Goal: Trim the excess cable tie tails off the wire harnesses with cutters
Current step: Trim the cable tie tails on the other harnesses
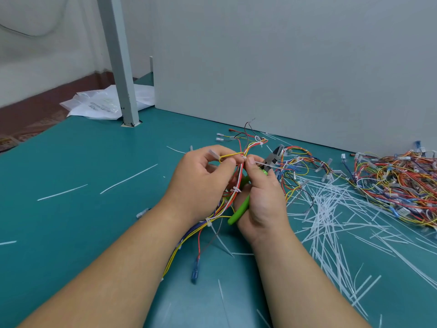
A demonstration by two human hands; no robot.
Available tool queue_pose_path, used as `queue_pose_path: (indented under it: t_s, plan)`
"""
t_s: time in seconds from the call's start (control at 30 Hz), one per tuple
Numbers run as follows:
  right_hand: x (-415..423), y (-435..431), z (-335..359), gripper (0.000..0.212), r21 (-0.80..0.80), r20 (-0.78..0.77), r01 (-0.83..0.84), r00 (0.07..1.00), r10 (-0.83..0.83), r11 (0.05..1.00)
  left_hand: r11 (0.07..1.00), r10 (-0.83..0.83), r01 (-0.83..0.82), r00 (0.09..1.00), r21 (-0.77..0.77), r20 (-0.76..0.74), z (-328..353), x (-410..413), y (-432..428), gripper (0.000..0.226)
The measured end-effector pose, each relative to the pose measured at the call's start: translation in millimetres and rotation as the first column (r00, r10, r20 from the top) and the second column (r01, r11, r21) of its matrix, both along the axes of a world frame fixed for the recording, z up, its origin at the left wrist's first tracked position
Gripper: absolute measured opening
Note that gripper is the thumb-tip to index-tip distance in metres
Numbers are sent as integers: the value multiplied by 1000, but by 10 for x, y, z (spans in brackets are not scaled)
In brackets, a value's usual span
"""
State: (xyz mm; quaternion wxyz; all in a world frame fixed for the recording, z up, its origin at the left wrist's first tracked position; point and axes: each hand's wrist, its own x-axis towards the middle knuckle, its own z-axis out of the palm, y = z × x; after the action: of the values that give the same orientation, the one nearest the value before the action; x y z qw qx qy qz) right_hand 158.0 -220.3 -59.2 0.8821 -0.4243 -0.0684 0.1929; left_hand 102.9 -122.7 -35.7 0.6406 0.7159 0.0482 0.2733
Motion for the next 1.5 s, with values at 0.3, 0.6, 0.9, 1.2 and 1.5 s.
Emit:
queue_pose_path:
  t_s: [0.3,0.6,0.9,1.2,1.5]
  plan:
    - [-10,12,-38,4,-22,35,24,999,-24,999,996,-22,16,998,-82,-67,30,4,23,29]
    - [2,20,-45,7,-22,91,36,995,-34,999,981,-88,49,975,-190,-205,-19,51,90,23]
    - [-21,6,-25,11,32,96,-11,995,8,999,962,-234,184,938,-203,-257,-29,31,128,27]
    - [-69,24,-19,4,-89,85,36,996,-29,995,862,-371,234,896,-450,-244,22,-11,240,14]
    - [-74,57,-26,5,-208,228,217,959,-168,954,846,-334,163,904,-507,-266,8,20,227,9]
